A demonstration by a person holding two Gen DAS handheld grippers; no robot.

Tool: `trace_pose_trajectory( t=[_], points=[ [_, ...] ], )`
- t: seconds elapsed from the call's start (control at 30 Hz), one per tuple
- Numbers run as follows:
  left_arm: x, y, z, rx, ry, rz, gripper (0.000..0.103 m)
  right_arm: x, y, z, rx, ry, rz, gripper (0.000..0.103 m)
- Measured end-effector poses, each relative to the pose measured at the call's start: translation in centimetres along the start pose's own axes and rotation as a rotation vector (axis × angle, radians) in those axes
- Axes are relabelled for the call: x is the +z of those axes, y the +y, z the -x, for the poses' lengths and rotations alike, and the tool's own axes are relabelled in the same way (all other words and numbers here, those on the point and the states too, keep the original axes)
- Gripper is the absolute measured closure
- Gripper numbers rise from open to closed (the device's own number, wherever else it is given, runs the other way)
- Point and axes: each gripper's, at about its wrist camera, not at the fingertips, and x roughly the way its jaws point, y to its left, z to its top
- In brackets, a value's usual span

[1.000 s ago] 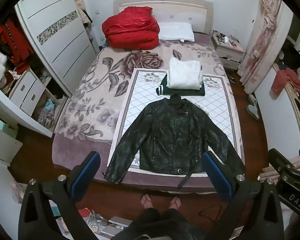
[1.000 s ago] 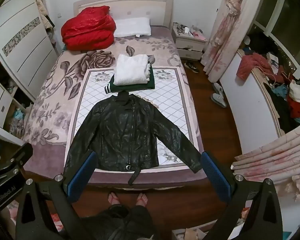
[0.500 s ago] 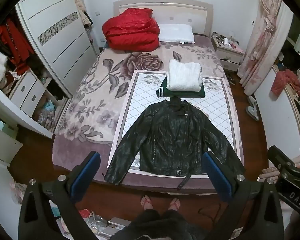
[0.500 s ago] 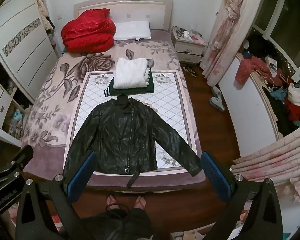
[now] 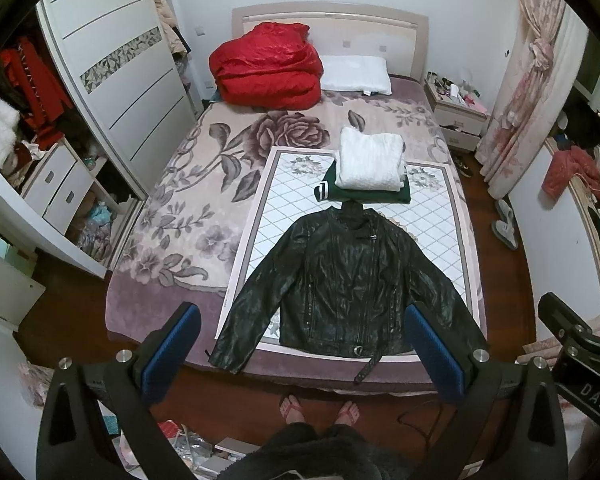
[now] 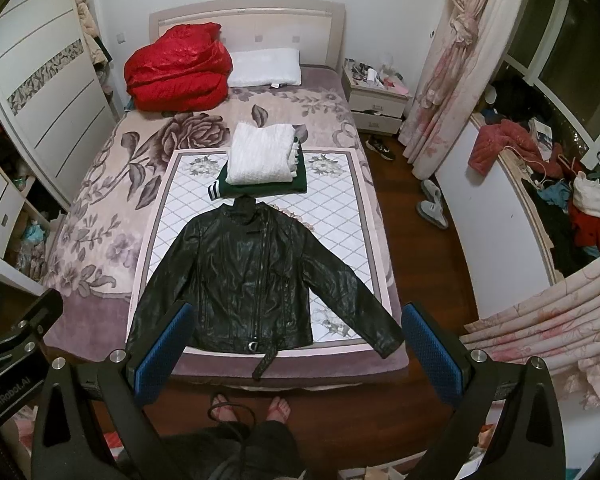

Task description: Fold large clothes

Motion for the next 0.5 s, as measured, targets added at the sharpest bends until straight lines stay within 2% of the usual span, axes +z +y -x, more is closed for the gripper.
trace_pose_trajectory(
  t=[0.5],
  points=[
    [-0.34,-0.02,-0.04,-0.003,-0.005,-0.001,0.0,0.48,-0.04,0.47,-0.005,-0.009,0.001,0.0]
  ],
)
